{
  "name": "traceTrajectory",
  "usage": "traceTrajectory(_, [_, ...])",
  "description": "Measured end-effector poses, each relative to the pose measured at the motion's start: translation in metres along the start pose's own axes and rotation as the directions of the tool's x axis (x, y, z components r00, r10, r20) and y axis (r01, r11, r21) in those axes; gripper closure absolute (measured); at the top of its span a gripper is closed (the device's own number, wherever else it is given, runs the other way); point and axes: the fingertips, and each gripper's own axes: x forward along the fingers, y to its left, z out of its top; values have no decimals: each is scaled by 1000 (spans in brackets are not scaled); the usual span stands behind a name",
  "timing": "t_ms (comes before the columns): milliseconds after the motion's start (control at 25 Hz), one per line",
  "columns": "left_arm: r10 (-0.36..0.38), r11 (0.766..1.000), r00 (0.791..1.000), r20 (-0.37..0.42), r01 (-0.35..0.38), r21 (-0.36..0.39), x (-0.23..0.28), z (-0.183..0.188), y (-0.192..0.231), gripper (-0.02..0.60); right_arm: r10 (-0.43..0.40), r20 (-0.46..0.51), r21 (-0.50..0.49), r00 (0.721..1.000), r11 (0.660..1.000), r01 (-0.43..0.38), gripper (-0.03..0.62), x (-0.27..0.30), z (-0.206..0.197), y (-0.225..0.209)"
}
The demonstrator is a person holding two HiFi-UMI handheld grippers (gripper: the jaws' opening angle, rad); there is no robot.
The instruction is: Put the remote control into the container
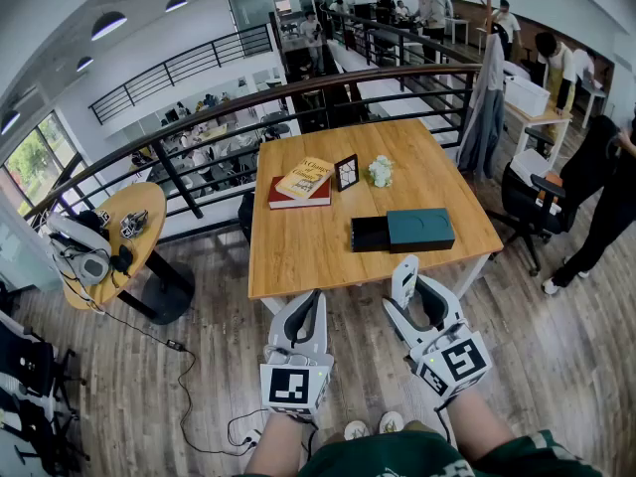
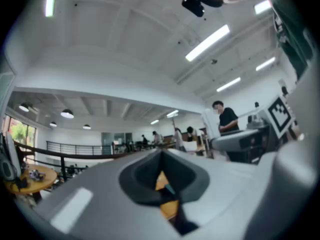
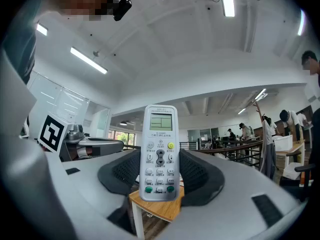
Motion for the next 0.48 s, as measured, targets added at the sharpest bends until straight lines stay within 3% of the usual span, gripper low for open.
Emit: traceTrajectory(480, [-23,1000,1000,7,23,0,6,1,-7,581,-1,3,0,1000,1000,1,342,0,1,-4])
